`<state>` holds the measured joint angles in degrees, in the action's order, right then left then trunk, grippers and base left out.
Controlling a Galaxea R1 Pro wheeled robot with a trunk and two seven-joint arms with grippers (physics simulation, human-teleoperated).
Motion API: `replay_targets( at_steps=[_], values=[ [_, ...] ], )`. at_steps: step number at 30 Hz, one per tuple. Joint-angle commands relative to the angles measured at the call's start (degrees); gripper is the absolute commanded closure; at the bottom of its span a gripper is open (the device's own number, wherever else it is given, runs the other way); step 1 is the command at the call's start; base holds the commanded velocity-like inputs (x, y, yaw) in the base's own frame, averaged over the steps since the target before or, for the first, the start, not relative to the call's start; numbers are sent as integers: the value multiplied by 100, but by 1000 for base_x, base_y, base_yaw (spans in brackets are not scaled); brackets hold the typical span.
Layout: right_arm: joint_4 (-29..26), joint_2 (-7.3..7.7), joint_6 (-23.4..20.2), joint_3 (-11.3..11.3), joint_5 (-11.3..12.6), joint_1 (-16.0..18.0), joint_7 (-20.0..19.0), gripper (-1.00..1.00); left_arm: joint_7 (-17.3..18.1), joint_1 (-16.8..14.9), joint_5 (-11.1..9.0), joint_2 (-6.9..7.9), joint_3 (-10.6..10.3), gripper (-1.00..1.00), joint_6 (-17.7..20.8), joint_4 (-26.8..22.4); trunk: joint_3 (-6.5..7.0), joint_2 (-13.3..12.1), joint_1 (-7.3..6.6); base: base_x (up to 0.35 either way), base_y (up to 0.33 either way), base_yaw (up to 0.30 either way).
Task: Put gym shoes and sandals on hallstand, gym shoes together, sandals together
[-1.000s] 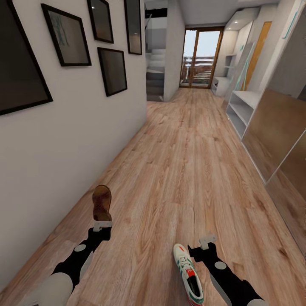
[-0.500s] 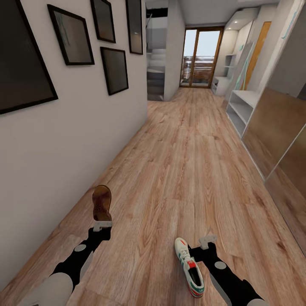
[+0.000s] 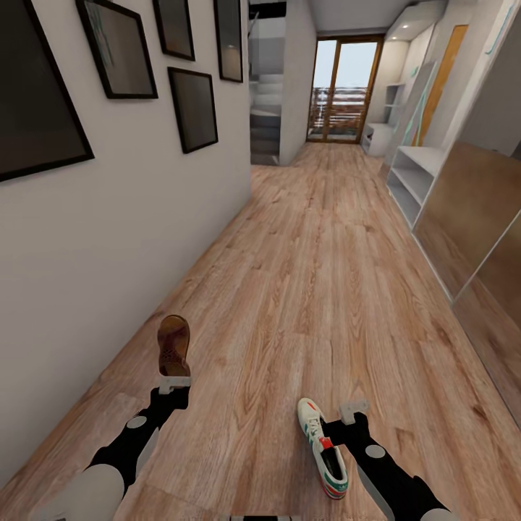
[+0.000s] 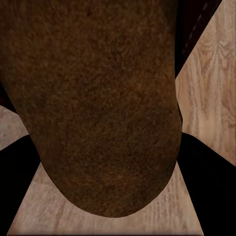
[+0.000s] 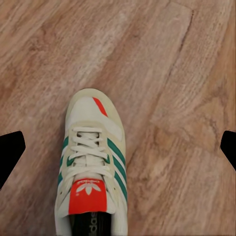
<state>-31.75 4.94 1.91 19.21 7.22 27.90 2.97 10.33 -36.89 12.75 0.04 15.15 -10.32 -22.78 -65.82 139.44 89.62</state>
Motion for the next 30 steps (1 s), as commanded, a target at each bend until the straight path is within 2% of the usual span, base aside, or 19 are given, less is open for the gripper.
replay_targets(
  at_steps=[1,9,22,27,30],
  values=[
    [2,8,20,48,60,5,30,-100,39,-6,52,-4,50,100,-23,2,-32,44,21,0,0,0],
    [2,7,20,48,60,5,29,-100,36,-10,52,-4,50,100,-22,2,-248,364,197,0,0,0],
    [64,4,35,48,59,5,28,-100,22,-30,52,-4,58,100,-15,2,-599,397,238,0,0,0],
    [239,-146,45,53,46,-1,35,-100,22,-45,52,-4,60,100,-14,2,-710,404,251,0,0,0],
    [400,-182,46,56,50,-3,36,-100,22,-46,52,-4,59,100,-14,2,-776,408,259,0,0,0]
  ],
)
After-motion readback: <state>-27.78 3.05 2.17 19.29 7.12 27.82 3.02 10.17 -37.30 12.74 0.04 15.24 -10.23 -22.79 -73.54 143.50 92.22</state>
